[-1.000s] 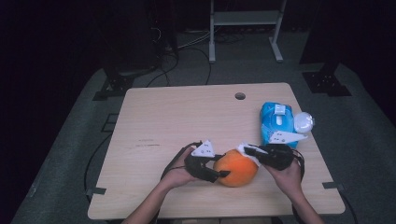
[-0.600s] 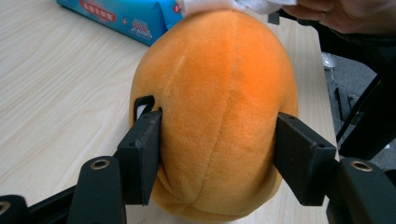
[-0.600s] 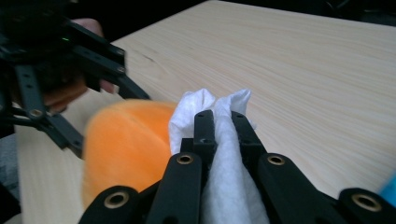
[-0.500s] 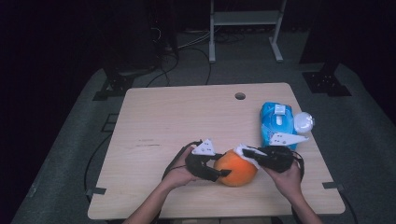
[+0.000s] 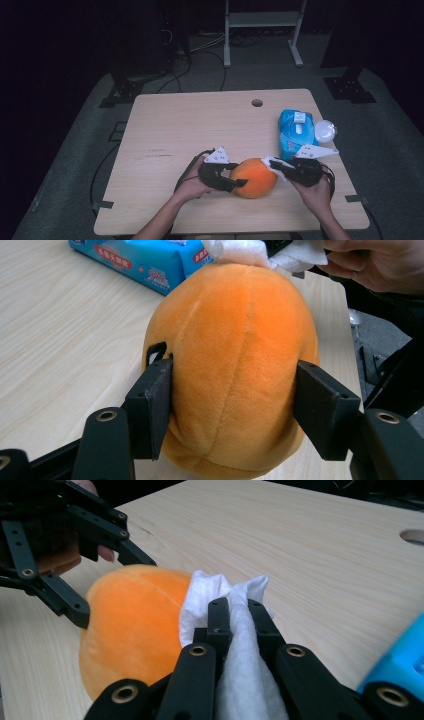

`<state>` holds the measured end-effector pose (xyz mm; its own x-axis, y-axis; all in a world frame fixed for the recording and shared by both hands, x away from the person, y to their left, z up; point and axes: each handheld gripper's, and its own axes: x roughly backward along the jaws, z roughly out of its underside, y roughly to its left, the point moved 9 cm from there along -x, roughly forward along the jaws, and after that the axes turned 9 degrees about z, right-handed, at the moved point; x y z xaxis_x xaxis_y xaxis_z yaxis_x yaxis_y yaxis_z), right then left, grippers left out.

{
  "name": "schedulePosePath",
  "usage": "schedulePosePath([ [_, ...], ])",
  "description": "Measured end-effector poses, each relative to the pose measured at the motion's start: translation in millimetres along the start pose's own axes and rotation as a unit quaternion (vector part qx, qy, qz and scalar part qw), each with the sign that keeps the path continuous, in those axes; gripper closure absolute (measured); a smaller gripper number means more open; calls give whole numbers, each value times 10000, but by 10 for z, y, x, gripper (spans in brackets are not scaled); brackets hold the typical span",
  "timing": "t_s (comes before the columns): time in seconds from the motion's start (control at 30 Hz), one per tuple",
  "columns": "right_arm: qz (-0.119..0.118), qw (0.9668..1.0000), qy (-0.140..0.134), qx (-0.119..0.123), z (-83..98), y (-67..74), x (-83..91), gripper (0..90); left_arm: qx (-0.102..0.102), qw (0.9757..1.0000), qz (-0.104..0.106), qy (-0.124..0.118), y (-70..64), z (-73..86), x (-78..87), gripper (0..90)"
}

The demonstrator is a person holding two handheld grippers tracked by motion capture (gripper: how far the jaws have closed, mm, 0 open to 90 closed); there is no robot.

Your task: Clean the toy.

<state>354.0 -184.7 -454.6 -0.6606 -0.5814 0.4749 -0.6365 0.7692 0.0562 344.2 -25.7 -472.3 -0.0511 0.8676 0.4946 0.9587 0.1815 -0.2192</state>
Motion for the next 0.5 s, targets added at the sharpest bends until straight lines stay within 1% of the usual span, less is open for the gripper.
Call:
schedulePosePath([
  [0.03, 1, 10000, -3, -28, 2, 5, 7, 826, -18, 10000, -19, 18, -10, -7, -7, 366],
  [0.1, 40, 10000, -15, 58, -20, 38, 4, 826, -52, 10000, -70, 44, -19, -18, -11, 366],
  [0.17, -4, 10000, -27, 89, -61, 104, -12, 826, -45, 9999, -82, 41, -25, -28, -14, 370],
  [0.27, -145, 9998, -88, 136, -126, 203, -42, 826, -72, 9999, -93, 42, -31, -48, -23, 375],
  [0.33, -253, 9994, -128, 213, -179, 294, -66, 826, -81, 9999, -101, 43, -39, -66, -32, 374],
  [0.37, -358, 9990, -154, 241, -214, 363, -82, 826, -77, 9999, -104, 29, -43, -74, -39, 375],
  [0.43, -467, 9981, -155, 363, -250, 471, -111, 825, -101, 9999, -99, 39, -46, -84, -54, 374],
  [0.5, -410, 9977, -104, 533, -249, 516, -138, 825, -123, 9999, -57, 6, -39, -78, -51, 367],
])
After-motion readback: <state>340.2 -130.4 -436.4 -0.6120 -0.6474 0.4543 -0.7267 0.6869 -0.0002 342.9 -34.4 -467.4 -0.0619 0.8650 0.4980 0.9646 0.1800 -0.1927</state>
